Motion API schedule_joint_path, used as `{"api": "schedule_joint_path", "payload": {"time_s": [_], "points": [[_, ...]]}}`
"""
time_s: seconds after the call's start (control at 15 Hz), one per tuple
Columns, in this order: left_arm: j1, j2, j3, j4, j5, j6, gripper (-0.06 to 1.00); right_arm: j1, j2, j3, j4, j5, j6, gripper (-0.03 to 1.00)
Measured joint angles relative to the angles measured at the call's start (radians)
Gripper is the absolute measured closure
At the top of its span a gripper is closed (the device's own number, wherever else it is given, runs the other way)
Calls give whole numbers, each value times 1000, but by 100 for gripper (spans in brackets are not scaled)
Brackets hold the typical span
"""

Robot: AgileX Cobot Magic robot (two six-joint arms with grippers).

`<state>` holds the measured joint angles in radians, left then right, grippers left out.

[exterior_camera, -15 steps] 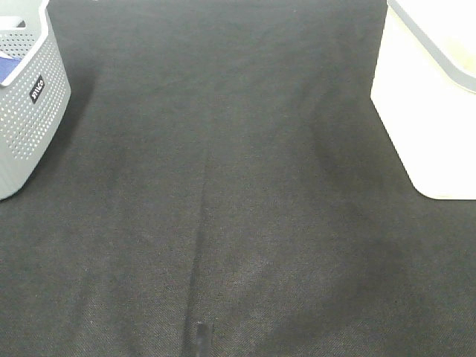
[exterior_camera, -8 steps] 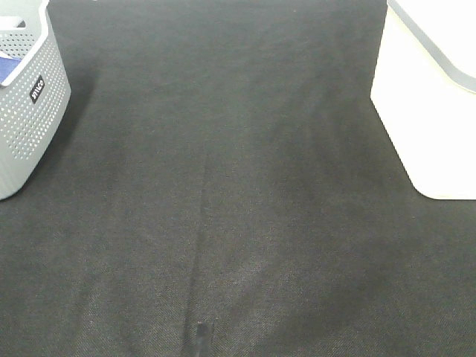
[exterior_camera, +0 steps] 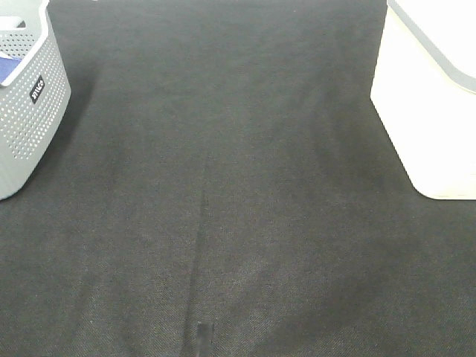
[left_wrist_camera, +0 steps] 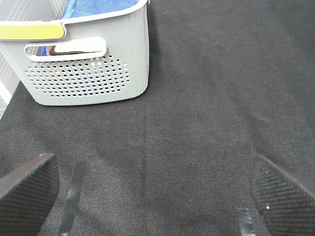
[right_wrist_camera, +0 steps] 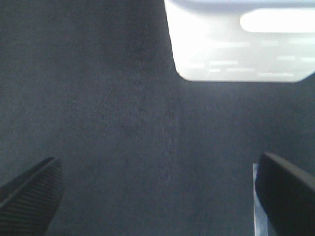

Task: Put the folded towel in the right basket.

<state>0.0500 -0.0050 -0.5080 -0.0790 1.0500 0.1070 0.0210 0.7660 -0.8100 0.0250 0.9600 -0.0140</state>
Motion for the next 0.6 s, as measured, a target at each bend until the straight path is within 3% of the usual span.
{"api": "schedule_joint_path", "payload": {"time_s": [0.33, 0.6], "points": [[0, 0, 0, 0, 0, 0, -5, 0, -394, 262, -4, 41, 0, -1], [0, 0, 0, 0, 0, 0, -5, 0, -573, 296, -25, 85, 0, -1]]}}
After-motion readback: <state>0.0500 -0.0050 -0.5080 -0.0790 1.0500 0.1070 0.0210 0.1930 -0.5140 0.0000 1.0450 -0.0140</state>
